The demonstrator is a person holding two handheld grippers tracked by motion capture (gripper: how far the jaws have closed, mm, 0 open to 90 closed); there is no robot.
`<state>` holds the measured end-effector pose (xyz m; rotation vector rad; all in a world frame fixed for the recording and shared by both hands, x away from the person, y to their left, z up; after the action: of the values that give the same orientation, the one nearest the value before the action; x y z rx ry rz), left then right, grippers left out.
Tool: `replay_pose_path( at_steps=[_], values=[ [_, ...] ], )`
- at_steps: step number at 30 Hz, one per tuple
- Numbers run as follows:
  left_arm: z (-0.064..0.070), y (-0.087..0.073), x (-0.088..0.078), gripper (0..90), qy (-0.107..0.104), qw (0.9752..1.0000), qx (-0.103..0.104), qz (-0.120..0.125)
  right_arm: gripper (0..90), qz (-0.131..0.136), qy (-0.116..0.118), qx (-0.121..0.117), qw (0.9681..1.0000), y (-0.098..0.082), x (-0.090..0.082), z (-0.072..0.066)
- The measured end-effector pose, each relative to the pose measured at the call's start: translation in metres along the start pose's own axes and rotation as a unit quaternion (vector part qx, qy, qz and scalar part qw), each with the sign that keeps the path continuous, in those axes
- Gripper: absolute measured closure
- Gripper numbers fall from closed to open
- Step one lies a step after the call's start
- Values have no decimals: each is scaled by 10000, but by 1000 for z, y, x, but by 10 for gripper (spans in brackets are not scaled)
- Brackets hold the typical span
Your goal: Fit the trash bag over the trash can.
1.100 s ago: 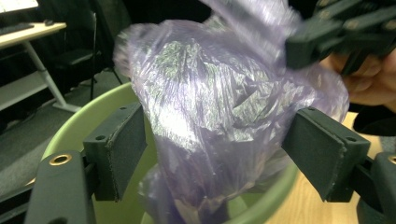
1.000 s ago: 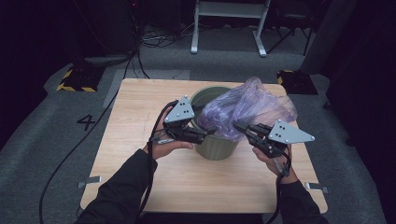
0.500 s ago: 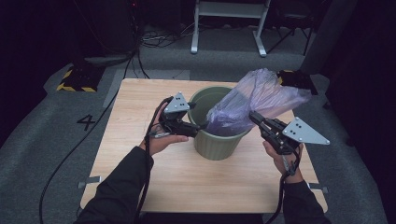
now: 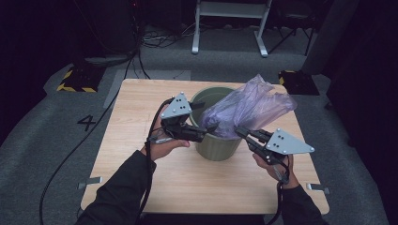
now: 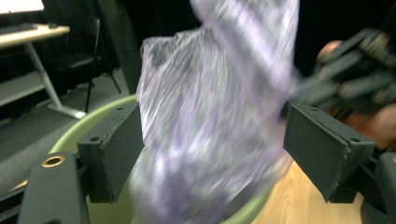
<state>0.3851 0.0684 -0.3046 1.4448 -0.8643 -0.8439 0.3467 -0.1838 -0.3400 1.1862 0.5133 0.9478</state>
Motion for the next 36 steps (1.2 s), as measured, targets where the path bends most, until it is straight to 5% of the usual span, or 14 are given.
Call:
replay_pose_path(
  at_steps=[4, 13, 23, 27, 34, 36],
  values=[
    [10, 10, 7, 164, -32, 10000, 58, 64, 900, -82, 210, -90, 9997, -3, 5, -11],
    [16, 11, 30, 169, -167, 9996, 106, -212, 900, -235, 531, -210, 9981, -10, 14, -28],
    [12, 2, 29, 816, -229, 9972, 534, -466, 860, -313, 548, -214, 9978, -19, 13, -36],
    [12, 0, 23, 895, -220, 9970, 650, -368, 786, -285, 436, -144, 9985, -20, 9, -34],
    [13, -8, 6, 899, -108, 9963, 809, -256, 545, -307, 277, 77, 9991, -20, -7, -32],
    [13, -11, 1, 899, -76, 9959, 868, -227, 548, -244, 211, 116, 9994, -19, -17, -30]
  ],
)
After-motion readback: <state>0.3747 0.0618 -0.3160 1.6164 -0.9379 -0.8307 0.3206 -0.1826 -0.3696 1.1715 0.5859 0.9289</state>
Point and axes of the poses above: each handheld gripper's, and its own axes: x roughly forward along the jaws, y roughly out of its top, z roughly to its right, the point moved 2 cm from there along x, roughly forward along the jaws, and after that the axes turned 13 degrees about z, right-handed, at the moved point
